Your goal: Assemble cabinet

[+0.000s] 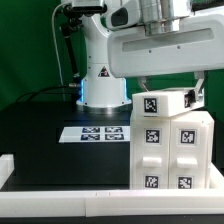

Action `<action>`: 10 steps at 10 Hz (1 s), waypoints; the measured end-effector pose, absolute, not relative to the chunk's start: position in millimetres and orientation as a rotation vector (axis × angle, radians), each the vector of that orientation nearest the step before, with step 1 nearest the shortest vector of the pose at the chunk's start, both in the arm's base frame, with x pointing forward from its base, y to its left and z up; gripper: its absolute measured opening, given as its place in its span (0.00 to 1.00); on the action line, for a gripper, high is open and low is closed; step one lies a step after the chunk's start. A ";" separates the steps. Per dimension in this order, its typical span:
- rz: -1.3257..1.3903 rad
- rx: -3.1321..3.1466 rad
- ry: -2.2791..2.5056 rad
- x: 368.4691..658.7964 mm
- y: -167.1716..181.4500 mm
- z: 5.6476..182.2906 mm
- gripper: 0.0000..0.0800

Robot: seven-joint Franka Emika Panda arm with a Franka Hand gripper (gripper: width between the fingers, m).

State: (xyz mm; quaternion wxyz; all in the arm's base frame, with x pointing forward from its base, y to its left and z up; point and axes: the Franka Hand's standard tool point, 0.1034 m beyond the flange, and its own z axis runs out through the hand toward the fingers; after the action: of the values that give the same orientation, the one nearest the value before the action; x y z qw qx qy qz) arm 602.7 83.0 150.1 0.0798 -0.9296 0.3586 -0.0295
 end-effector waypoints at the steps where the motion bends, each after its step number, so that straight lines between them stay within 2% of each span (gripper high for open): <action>1: -0.086 -2.747 1.144 603.2 84.2 150.2 0.70; 10: 0.023 -2.270 1.851 603.1 89.2 149.3 0.70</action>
Offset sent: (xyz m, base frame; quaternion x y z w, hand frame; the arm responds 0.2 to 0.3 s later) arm 0.0000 0.0000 0.0000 0.0000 0.0000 0.1938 0.9810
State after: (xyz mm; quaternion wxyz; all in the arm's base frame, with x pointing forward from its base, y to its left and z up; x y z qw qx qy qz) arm 603.1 89.2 149.3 0.1060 -0.7706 0.6283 0.0079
